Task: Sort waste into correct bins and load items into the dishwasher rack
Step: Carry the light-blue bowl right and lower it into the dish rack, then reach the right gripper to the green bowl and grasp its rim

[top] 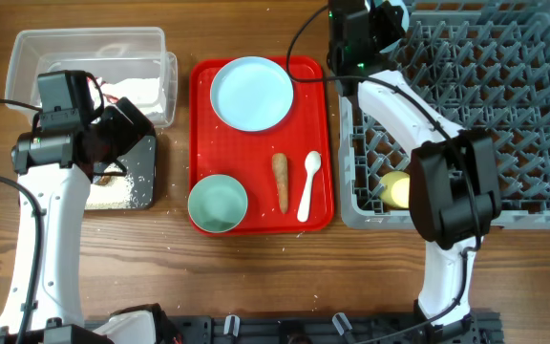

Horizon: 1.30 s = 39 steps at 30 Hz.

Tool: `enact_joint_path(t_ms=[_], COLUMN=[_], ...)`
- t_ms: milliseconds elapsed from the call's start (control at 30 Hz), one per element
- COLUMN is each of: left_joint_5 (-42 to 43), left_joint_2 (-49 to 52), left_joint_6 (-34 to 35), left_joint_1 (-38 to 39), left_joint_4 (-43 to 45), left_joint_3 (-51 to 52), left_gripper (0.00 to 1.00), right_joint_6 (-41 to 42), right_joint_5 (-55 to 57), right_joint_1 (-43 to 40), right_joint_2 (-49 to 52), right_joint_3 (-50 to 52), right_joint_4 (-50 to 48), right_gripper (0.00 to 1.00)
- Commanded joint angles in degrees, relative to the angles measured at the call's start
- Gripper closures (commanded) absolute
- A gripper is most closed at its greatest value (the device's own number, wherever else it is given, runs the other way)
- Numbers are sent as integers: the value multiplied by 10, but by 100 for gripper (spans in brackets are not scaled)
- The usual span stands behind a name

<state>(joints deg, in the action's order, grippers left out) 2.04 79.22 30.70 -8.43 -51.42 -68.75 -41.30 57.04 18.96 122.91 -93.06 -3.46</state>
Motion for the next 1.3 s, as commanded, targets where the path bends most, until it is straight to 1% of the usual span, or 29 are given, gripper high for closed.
enact_joint_path(t_ms=[0,100,200,267,400,600,667,733,767,800,833,1067,1200,1267], left_joint_5=[-3,-3,-3,-3,-3,-3,-3,-3,-3,-3,-3,-3,-3,-3], left_joint_2=[-5,-5,-5,-5,-5,-5,-5,-5,-5,-5,-5,-5,-5,-5], left_joint_6=[0,0,0,0,0,0,0,0,0,0,0,0,0,0], left_joint_1=[-4,-4,-4,-4,-4,-4,-4,-4,-4,-4,-4,-4,-4,-4], left_joint_4=[1,1,1,1,1,1,1,1,1,1,1,1,1,1], left_joint_3=[-8,-8,-8,-8,-8,-8,-8,-8,-8,-8,-8,-8,-8,-8], left_gripper=[0,0,0,0,0,0,0,0,0,0,0,0,0,0], right_joint_6=[-5,9,64,84,86,94,94,94,94,94,94,98,135,156], right_joint_5=[14,73,70,71,57,57,57,57,56,50,43,24,-17,-33], right_joint_1=[-3,-10,-15,-14,-10,11,22,28,33,37,43,74,96,109], right_joint_2=[13,13,15,23,40,40,40,40,40,40,40,34,-6,-33], right_joint_3=[0,0,0,0,0,0,0,0,0,0,0,0,0,0], right_joint_4=[-4,-51,-41,-28,-3,3,8,11,10,10,10,8,8,28], right_gripper=[96,96,96,96,96,94,80,60,38,11,0,0,0,0])
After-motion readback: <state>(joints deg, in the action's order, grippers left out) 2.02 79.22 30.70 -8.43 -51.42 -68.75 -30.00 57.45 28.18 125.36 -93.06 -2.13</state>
